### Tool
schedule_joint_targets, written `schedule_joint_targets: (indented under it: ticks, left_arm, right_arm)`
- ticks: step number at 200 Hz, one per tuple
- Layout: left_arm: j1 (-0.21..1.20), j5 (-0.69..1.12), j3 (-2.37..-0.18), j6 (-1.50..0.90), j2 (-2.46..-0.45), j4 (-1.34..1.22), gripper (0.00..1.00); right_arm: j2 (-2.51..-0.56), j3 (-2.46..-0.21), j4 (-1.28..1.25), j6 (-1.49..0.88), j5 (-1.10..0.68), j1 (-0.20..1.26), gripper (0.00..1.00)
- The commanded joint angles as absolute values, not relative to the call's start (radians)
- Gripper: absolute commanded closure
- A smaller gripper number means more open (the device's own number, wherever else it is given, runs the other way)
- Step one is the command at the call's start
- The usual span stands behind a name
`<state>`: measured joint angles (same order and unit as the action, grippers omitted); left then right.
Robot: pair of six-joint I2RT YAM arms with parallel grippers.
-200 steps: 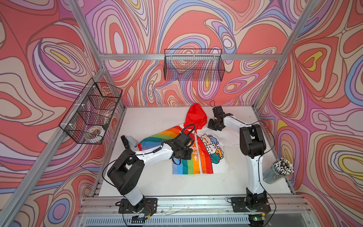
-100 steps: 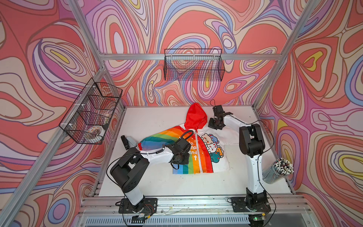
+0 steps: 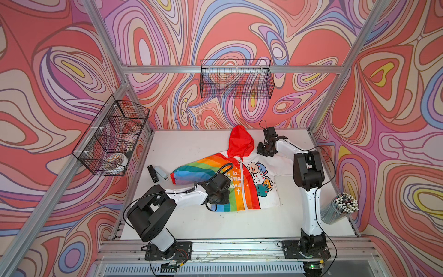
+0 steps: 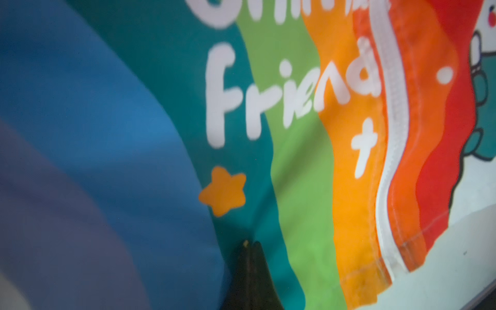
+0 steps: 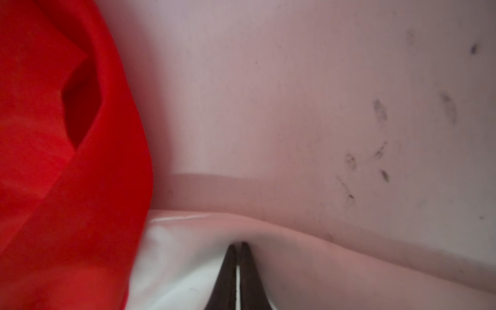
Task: Unzip the jacket
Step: Flatten out the jacket at the center of the board, then unzip the zipper on the jacket.
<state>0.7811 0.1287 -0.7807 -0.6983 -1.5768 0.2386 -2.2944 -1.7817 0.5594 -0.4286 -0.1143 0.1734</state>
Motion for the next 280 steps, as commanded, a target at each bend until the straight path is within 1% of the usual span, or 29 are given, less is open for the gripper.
schedule_joint_targets:
  ticks: [1, 14, 24, 54, 94, 126, 151, 187, 239, 280]
  left_arm:
    - [0.787, 0.144, -0.834, -0.653, -1.486, 0.358, 0.90]
    - [0.786, 0.125, -0.889, -0.616, -1.447, 0.385, 0.83]
    - [0.785, 0.102, -0.934, -0.589, -1.429, 0.398, 0.81]
    - [0.735, 0.118, -1.057, -0.520, -1.464, 0.375, 0.76]
    - [0.656, 0.189, -1.233, -0.473, -1.634, 0.305, 0.76]
    - [0.623, 0.242, -1.400, -0.465, -1.803, 0.281, 0.77]
    - [0.615, 0.239, -1.526, -0.453, -1.929, 0.306, 0.77]
    - [0.600, 0.237, -1.646, -0.449, -2.076, 0.345, 0.77]
    - [0.592, 0.248, -1.752, -0.457, -2.194, 0.369, 0.80]
    - [0.573, 0.238, -1.789, -0.470, -2.245, 0.387, 0.82]
  right_arm:
    - [-2.197, -1.701, 0.500, -0.398, -0.192, 0.166, 0.82]
    - [-2.121, -1.634, 0.435, -0.420, -0.242, 0.167, 0.76]
    - [-2.062, -1.565, 0.377, -0.446, -0.276, 0.170, 0.74]
    - [-1.936, -1.380, 0.242, -0.538, -0.325, 0.200, 0.74]
    - [-1.865, -1.227, 0.111, -0.666, -0.346, 0.264, 0.75]
    - [-1.874, -1.188, 0.052, -0.749, -0.364, 0.303, 0.77]
    - [-1.895, -1.165, 0.007, -0.823, -0.380, 0.316, 0.80]
    - [-1.926, -1.153, -0.019, -0.912, -0.382, 0.333, 0.83]
    - [-1.981, -1.179, -0.031, -0.934, -0.411, 0.347, 0.83]
    - [-2.015, -1.205, -0.013, -0.936, -0.417, 0.347, 0.84]
